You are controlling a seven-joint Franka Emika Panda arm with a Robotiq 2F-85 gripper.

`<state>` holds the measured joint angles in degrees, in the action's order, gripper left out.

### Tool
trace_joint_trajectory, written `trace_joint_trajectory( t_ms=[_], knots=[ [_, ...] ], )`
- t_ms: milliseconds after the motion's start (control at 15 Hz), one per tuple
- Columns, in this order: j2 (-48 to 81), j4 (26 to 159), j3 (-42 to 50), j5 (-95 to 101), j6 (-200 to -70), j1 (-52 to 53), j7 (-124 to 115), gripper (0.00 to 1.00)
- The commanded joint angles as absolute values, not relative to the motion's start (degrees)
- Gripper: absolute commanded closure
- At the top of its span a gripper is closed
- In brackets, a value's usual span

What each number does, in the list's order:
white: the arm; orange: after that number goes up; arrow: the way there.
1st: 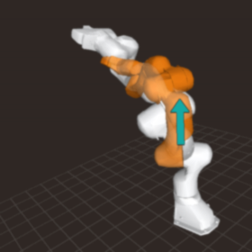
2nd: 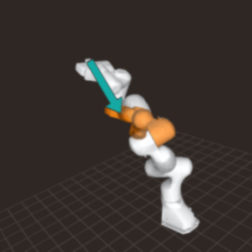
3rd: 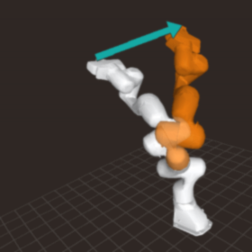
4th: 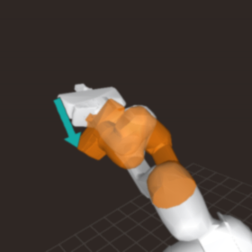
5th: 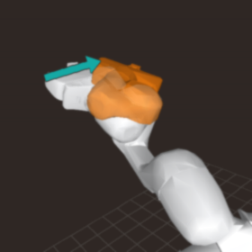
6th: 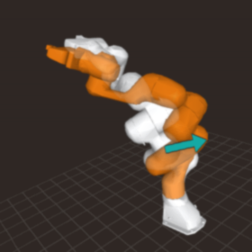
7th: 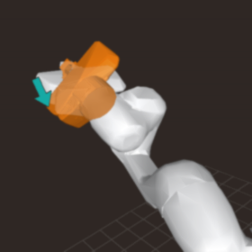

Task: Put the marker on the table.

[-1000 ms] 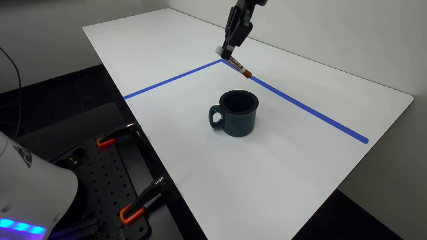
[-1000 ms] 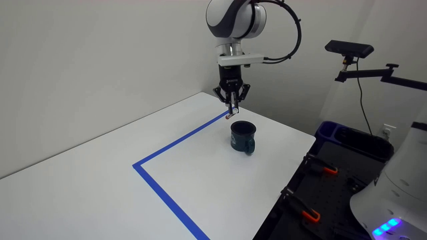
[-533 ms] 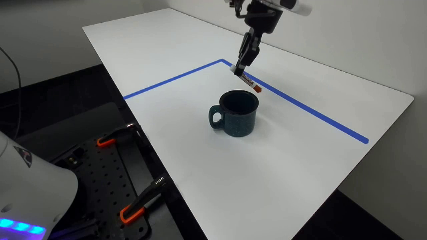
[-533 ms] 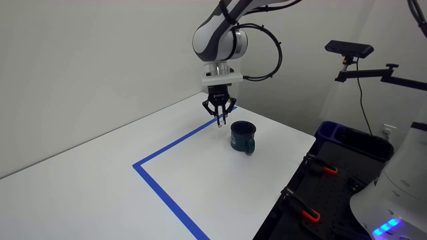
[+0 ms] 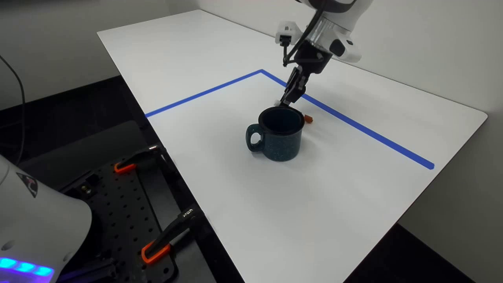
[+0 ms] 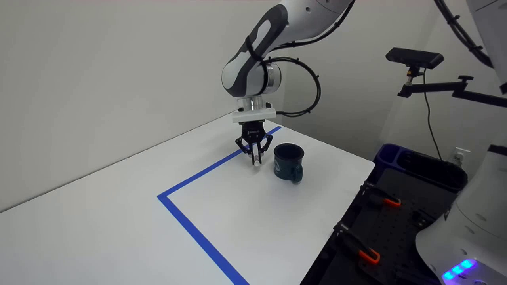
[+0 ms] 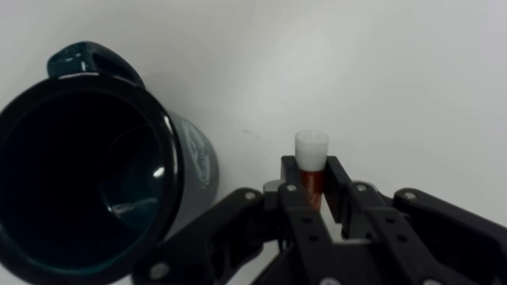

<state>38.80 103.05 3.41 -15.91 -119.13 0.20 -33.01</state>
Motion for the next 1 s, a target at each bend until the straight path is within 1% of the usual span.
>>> trace_joint_trajectory(
  t_ms=[0, 333, 400, 467, 533, 733, 933],
  knots=[
    [43.04, 99.28, 3.3, -19.03, -117.45, -1.05, -33.27, 0.95],
    [44.87, 98.01, 3.25, -21.21, -117.3, -2.08, -32.82, 0.95],
    [44.74, 97.94, 3.22, -21.35, -117.25, -2.23, -32.57, 0.55],
    [44.38, 98.14, 3.19, -21.36, -117.48, -2.32, -32.14, 0.54],
    [44.13, 98.09, 3.05, -21.39, -117.08, -2.51, -31.6, 0.49],
    [43.02, 98.11, 3.46, -20.81, -117.17, -2.34, -31.5, 0.25],
    [41.04, 98.43, 4.05, -20.01, -117.54, -1.95, -31.77, 0.03]
  ],
)
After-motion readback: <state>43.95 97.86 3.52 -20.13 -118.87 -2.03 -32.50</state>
